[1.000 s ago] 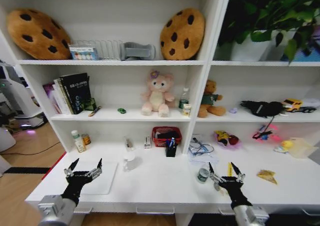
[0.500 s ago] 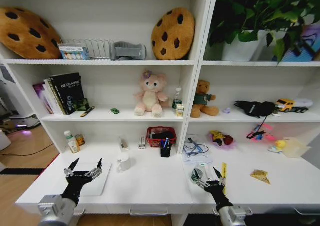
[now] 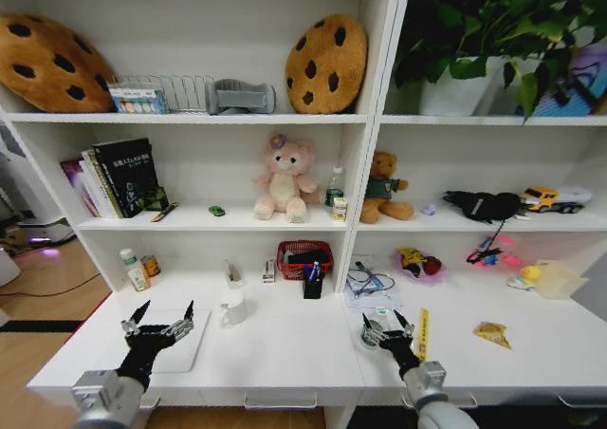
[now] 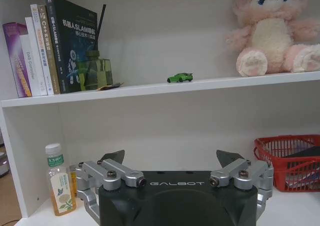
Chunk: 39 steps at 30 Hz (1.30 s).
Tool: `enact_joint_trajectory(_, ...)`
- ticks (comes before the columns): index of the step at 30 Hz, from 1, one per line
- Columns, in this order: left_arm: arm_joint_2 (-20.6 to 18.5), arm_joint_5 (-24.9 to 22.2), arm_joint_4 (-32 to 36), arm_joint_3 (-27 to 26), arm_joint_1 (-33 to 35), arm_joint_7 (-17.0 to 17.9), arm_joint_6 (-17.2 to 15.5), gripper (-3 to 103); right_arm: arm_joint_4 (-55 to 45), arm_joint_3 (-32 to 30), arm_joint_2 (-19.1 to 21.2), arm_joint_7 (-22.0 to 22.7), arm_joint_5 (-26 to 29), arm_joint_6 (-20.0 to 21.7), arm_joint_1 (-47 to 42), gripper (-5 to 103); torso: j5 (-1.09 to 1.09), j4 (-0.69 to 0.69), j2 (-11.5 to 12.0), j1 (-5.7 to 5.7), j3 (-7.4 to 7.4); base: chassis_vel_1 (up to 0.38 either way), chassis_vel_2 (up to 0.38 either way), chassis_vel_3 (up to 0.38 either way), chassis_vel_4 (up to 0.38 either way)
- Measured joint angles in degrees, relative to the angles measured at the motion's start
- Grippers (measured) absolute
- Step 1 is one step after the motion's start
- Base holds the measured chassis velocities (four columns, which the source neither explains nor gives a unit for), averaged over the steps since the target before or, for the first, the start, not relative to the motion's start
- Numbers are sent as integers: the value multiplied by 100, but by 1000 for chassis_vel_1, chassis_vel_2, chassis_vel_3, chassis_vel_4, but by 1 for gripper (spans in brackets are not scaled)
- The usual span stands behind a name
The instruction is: Organize the objects on the table.
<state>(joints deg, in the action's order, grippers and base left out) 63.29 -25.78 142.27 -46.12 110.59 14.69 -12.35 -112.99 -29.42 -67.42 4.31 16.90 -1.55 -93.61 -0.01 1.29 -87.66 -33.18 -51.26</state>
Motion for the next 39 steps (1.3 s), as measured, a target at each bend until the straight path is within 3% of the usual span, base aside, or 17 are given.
enact_joint_trajectory(10, 0, 0, 0, 0, 0, 0, 0, 100, 0, 9, 26, -20, -36, -43, 57, 100, 1, 0, 0, 0, 0, 0, 0, 0, 0)
enact_joint_trajectory(13, 0, 0, 0, 0, 0, 0, 0, 100, 9, 1, 12, -23, -61, -44, 61, 93, 0, 0, 0, 0, 0, 0, 0, 0, 0)
enact_joint_trajectory(14, 0, 0, 0, 0, 0, 0, 0, 100, 17, -5, -8, -26, -74, -43, 58, 83, 1, 1, 0, 0, 0, 0, 0, 0, 0)
enact_joint_trajectory(18, 0, 0, 0, 0, 0, 0, 0, 100, 18, -18, -6, -34, -109, -45, 11, 71, 1, 1, 0, 0, 0, 0, 0, 0, 0)
enact_joint_trajectory(21, 0, 0, 0, 0, 0, 0, 0, 100, -12, -47, 11, -36, -117, -61, -17, 55, 1, 0, 0, 0, 0, 0, 0, 0, 0)
enact_joint_trajectory(23, 0, 0, 0, 0, 0, 0, 0, 100, -18, -49, 14, -36, -118, -62, -21, 55, 1, 0, 0, 0, 0, 0, 0, 0, 0)
enact_joint_trajectory(26, 0, 0, 0, 0, 0, 0, 0, 100, -64, -63, 16, -49, -117, -73, -59, 39, 1, 0, 0, 0, 0, 0, 0, 0, 0)
enact_joint_trajectory(29, 0, 0, 0, 0, 0, 0, 0, 100, -96, -77, 12, -52, -113, -84, -87, 35, 1, 0, 0, 0, 0, 0, 0, 0, 0)
enact_joint_trajectory(30, 0, 0, 0, 0, 0, 0, 0, 100, -225, -109, 11, -56, -49, -84, -171, 29, 2, 0, 0, 0, 0, 0, 0, 0, 0)
enact_joint_trajectory(35, 0, 0, 0, 0, 0, 0, 0, 100, -744, -306, 110, -41, 284, -4, -612, 26, 2, -1, 0, 0, 0, 0, 0, 0, 0)
enact_joint_trajectory(39, 0, 0, 0, 0, 0, 0, 0, 100, -1732, -970, -20, 76, 650, -39, -1873, 26, 1, -1, 0, 0, 1, 0, 0, 0, 0)
